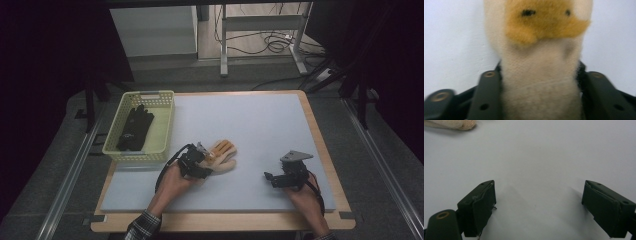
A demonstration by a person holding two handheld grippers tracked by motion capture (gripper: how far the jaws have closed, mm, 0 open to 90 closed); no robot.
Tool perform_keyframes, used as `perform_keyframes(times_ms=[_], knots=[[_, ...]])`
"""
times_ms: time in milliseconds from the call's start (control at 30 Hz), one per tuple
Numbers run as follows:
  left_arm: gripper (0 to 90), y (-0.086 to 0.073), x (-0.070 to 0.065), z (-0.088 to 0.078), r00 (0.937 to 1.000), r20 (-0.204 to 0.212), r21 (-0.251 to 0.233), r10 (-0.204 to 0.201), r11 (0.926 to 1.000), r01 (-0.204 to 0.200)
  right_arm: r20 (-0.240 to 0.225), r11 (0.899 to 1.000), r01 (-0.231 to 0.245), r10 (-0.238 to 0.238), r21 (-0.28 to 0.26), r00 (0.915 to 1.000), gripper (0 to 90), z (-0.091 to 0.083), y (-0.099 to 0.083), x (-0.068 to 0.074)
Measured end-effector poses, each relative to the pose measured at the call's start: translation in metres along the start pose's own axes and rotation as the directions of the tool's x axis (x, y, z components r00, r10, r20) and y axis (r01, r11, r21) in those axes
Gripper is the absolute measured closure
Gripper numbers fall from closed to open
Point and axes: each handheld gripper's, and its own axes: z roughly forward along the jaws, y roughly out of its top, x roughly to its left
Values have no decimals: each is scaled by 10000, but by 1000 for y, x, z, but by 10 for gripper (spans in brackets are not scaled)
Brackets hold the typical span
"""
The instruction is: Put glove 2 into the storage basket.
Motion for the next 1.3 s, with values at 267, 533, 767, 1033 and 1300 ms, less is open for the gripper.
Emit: perform_keyframes(times_ms=[267,533,767,1033,1300], knots=[[658,4,3,-13,9996,3,-289,-288,9992,288,-3,10000,6,-6,2,10000,118,0,0,0],[653,24,25,-58,9930,-401,-969,-1110,9896,1067,1,10000,17,-17,1,10000,118,0,0,0],[642,30,64,-103,9677,-1376,-1256,-2113,9728,1946,-7,10000,11,-11,-5,10000,118,0,0,0],[634,17,123,-147,8890,-2515,-2055,-3827,9187,3373,-12,10000,20,-20,-31,10000,118,0,0,0],[629,1,168,-147,7979,-3575,-1860,-4854,8742,4485,-11,10000,18,-18,-33,10000,118,0,0,0]])
